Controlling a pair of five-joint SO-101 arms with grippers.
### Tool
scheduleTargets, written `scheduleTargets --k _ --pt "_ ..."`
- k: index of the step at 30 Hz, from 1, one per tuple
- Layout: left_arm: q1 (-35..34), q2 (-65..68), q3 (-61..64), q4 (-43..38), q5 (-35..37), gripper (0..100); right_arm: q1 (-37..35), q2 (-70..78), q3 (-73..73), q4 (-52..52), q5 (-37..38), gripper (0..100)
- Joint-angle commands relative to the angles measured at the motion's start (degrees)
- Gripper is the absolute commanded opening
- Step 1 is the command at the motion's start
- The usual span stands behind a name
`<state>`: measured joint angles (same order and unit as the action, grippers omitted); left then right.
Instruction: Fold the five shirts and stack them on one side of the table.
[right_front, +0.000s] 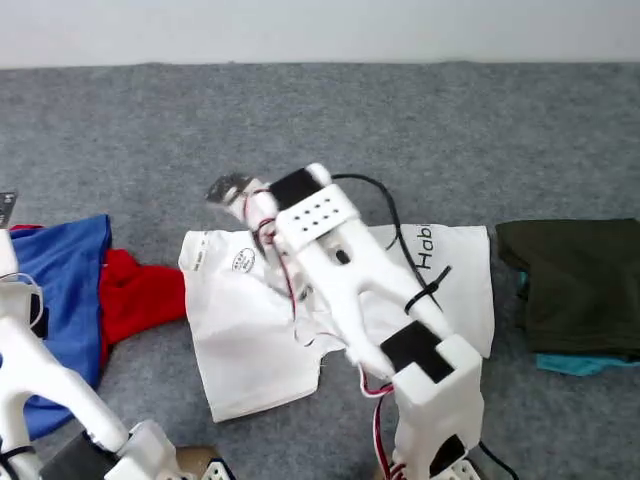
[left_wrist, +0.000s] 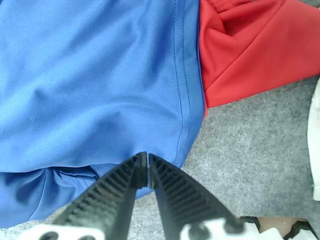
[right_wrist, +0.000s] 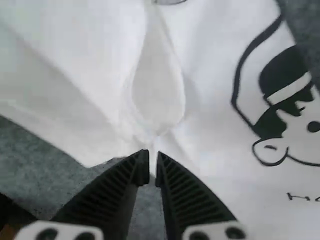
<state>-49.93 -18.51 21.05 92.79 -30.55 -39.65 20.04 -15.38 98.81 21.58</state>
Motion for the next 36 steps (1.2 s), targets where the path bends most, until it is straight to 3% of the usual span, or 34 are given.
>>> scheduleTargets --k 1,9,17,23,36 --pt "-0.09 -1.93 -0.22 -0.88 -0.44 1 -3.91 -1.71 -0.97 4.26 -0.62 0.8" --pt "0.0 -1.93 -0.22 -0.88 -0.44 1 -10.24 -7.25 1.67 2.33 -0.53 0.9" --pt "-0.09 -1.93 -0.22 -0.62 -0.44 1 3.03 6.11 1.76 -8.04 3.25 0.9" --pt "-0.18 -2.02 -0.22 -0.53 -0.44 1 7.16 13.23 1.58 -5.23 3.96 0.9" --pt "-0.18 -2.02 -0.22 -0.7 -0.44 1 4.0 -5.05 0.26 3.82 3.43 0.9"
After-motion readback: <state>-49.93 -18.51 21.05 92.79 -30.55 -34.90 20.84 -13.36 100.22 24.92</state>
